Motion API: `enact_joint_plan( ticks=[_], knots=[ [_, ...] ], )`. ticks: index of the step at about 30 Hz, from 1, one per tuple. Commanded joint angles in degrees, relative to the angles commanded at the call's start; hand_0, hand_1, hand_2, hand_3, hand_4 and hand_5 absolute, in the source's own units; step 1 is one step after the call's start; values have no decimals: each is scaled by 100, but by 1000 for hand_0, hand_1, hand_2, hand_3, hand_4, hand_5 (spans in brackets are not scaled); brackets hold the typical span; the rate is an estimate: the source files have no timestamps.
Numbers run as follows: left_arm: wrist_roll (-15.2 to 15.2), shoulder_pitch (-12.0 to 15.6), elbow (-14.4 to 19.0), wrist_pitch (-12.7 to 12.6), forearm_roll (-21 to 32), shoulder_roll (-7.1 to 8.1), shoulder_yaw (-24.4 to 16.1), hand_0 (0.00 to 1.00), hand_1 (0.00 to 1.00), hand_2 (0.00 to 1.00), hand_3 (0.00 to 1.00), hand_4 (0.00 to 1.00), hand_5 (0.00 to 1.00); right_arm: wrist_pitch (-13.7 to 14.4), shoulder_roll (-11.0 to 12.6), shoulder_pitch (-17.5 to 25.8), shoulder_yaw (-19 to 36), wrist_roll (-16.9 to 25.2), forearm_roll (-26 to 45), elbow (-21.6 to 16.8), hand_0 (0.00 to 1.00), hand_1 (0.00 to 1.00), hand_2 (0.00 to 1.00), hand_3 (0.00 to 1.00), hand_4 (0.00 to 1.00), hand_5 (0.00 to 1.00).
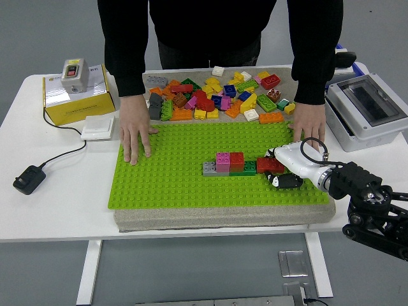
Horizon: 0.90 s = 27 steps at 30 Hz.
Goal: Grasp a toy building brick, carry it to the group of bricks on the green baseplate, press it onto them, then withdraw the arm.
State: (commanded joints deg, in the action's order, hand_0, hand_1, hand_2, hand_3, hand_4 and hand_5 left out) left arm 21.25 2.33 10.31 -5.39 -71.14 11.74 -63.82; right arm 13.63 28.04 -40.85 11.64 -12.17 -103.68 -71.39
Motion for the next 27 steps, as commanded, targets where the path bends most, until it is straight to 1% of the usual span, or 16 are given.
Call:
enact_joint_plan(
  ticks=[12, 13, 18, 19, 24, 25, 27],
  knots=[
    [6, -6, 0, 1, -20, 5, -16, 682, 655, 482, 652, 108, 659, 30, -4, 9, -10, 28, -7, 22, 112, 173, 660, 662, 412, 433],
    [8, -6, 0, 1, -23, 5, -19, 682, 656, 480, 651, 107, 660, 33, -4, 8, -9, 30, -7, 25, 112, 179, 687, 678, 417, 439],
    [8, -8, 0, -1, -22, 5, -16, 682, 656, 480, 651, 107, 660, 41, -4, 6, -5, 39, -9, 35, 112, 179, 687, 678, 417, 439],
    [10, -8, 0, -2, -25, 5, -18, 681, 656, 480, 649, 107, 662, 44, -3, 6, -6, 42, -9, 37, 112, 179, 710, 689, 421, 441],
    [14, -5, 0, -6, -29, 5, -17, 681, 656, 480, 649, 107, 662, 57, -4, 9, -9, 37, -21, 39, 112, 179, 710, 689, 421, 441],
    [14, -6, 0, -7, -27, 4, -15, 682, 655, 479, 646, 105, 662, 58, -3, 10, -10, 37, -23, 37, 115, 184, 740, 709, 427, 442],
    [14, -7, 0, -9, -28, 4, -16, 682, 655, 479, 646, 105, 662, 58, -2, 8, -14, 36, -25, 36, 115, 184, 740, 709, 427, 442]
  ],
)
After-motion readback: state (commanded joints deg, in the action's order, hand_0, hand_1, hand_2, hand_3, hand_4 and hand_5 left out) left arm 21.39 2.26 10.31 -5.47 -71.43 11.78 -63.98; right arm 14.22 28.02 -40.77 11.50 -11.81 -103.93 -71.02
